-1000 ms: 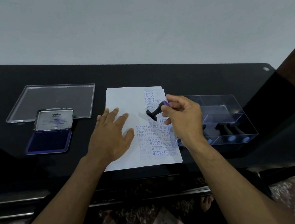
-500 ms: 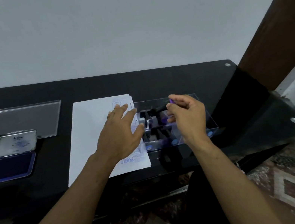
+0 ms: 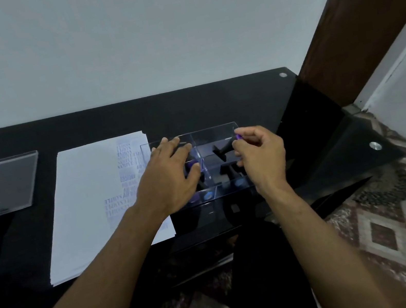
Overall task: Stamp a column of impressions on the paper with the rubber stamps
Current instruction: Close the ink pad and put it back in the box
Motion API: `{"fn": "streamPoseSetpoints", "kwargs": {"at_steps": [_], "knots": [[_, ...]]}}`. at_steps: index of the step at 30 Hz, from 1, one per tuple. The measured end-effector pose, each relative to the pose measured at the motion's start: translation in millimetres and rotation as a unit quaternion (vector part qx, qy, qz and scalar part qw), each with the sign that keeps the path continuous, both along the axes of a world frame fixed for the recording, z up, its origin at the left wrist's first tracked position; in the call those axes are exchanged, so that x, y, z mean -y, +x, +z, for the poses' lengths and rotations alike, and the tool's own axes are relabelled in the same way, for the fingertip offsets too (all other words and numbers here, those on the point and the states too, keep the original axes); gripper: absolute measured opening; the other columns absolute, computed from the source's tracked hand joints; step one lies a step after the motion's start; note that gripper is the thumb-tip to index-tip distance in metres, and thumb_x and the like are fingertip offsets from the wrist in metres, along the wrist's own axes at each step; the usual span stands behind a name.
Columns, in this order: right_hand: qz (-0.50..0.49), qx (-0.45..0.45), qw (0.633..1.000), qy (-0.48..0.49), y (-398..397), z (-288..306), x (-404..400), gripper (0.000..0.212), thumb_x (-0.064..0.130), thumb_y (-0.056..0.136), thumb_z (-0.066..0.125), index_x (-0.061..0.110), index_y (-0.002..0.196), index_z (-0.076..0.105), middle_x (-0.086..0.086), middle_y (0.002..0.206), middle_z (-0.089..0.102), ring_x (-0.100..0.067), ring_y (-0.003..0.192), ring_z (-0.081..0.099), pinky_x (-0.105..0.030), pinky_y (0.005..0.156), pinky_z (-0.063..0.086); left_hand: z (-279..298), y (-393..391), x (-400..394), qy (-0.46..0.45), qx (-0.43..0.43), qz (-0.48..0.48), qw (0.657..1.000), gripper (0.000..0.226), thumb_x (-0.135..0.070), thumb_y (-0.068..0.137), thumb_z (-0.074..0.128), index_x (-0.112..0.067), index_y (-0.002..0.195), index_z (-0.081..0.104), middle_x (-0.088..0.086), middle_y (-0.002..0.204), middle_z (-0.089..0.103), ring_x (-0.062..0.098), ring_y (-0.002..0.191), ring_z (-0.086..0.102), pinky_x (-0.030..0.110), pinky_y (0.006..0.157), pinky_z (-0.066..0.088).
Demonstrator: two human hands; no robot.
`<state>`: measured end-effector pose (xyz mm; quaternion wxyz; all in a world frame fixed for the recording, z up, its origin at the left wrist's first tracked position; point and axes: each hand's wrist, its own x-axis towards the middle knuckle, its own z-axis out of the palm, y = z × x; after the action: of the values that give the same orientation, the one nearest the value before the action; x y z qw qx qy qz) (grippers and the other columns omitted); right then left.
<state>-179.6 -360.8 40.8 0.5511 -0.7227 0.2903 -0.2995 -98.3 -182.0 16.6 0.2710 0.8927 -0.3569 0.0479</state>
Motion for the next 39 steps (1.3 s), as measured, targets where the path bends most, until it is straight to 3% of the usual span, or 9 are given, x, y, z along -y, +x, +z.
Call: {"fn": "streamPoseSetpoints", "kwargs": {"at_steps": [3, 7, 14, 19, 22, 32, 36, 39], "knots": [[0.014, -0.025, 0.998, -0.05, -5.9, -3.8, -1.8, 0.015, 0.022, 0.075, 0.068, 0.031, 0.087, 0.07, 0.009, 0.089, 0.069, -0.008, 0.08, 0.067, -0.039, 0.074, 0.06, -1.2, 0.0, 0.2, 0.013, 0.014, -0.007, 1.0, 0.056, -0.044, 0.095, 0.05, -0.011, 0.14, 0.057, 0.015, 0.151, 0.048, 0.034, 0.147, 0.033, 0.055, 0.117, 0.034], [0.066, -0.094, 0.974, -0.195, -9.8, -9.6, -8.3, 0.016, 0.017, 0.075, 0.07, 0.026, 0.087, 0.064, 0.01, 0.09, 0.056, -0.005, 0.078, 0.058, -0.024, 0.073, 0.052, -3.9, -1.2, 1.6, 0.027, 0.03, -0.014, 0.999, 0.054, -0.044, 0.095, 0.049, -0.01, 0.136, 0.061, 0.015, 0.148, 0.051, 0.035, 0.146, 0.036, 0.056, 0.116, 0.035], [0.138, -0.226, 0.906, -0.33, -7.1, -4.2, -15.3, 0.017, 0.018, 0.079, 0.07, 0.023, 0.079, 0.053, 0.007, 0.088, 0.05, -0.01, 0.072, 0.051, -0.027, 0.061, 0.045, -7.8, -1.9, 1.2, 0.036, 0.027, -0.013, 0.999, 0.049, -0.045, 0.095, 0.048, -0.014, 0.127, 0.067, 0.014, 0.148, 0.051, 0.034, 0.147, 0.034, 0.053, 0.118, 0.033], [0.143, -0.29, 0.889, -0.323, 1.5, 1.6, -21.1, 0.015, 0.012, 0.079, 0.07, 0.018, 0.074, 0.056, 0.002, 0.078, 0.059, -0.017, 0.067, 0.059, -0.038, 0.061, 0.058, -6.8, -3.2, 1.3, 0.022, 0.015, -0.007, 1.0, 0.049, -0.046, 0.095, 0.047, -0.016, 0.129, 0.067, 0.012, 0.15, 0.05, 0.032, 0.148, 0.031, 0.051, 0.12, 0.031], [0.154, -0.328, 0.883, -0.299, 5.6, 4.8, -19.5, 0.011, 0.006, 0.082, 0.065, 0.015, 0.076, 0.063, -0.002, 0.077, 0.063, -0.019, 0.069, 0.063, -0.037, 0.066, 0.06, -8.1, -2.5, 1.2, 0.025, 0.021, -0.005, 0.999, 0.044, -0.042, 0.097, 0.052, -0.017, 0.13, 0.066, 0.011, 0.15, 0.049, 0.031, 0.149, 0.03, 0.047, 0.12, 0.029], [0.15, -0.323, 0.882, -0.308, 5.8, 1.8, -18.5, 0.012, 0.008, 0.085, 0.066, 0.012, 0.075, 0.071, -0.003, 0.069, 0.066, -0.015, 0.06, 0.064, -0.029, 0.06, 0.059, -7.4, -2.5, 1.7, 0.035, 0.018, 0.004, 0.999, 0.042, -0.04, 0.099, 0.055, -0.018, 0.133, 0.064, 0.009, 0.153, 0.047, 0.029, 0.15, 0.028, 0.041, 0.119, 0.024], [0.14, -0.287, 0.886, -0.337, 0.9, -1.7, -22.4, 0.02, 0.012, 0.087, 0.063, 0.016, 0.068, 0.063, 0.004, 0.065, 0.06, -0.01, 0.058, 0.058, -0.021, 0.048, 0.043, -3.5, -3.8, -2.4, 0.022, 0.007, 0.001, 1.0, 0.047, -0.043, 0.098, 0.051, -0.017, 0.134, 0.063, 0.009, 0.152, 0.048, 0.029, 0.15, 0.029, 0.046, 0.121, 0.028], [0.132, -0.251, 0.869, -0.405, -3.4, -2.2, -32.9, 0.018, 0.014, 0.087, 0.059, 0.018, 0.069, 0.057, 0.003, 0.075, 0.055, -0.016, 0.074, 0.056, -0.027, 0.056, 0.041, -1.1, -5.7, -15.5, 0.007, -0.003, 0.009, 1.0, 0.054, -0.046, 0.095, 0.048, -0.014, 0.137, 0.061, 0.011, 0.15, 0.05, 0.03, 0.149, 0.031, 0.049, 0.12, 0.031]]}}
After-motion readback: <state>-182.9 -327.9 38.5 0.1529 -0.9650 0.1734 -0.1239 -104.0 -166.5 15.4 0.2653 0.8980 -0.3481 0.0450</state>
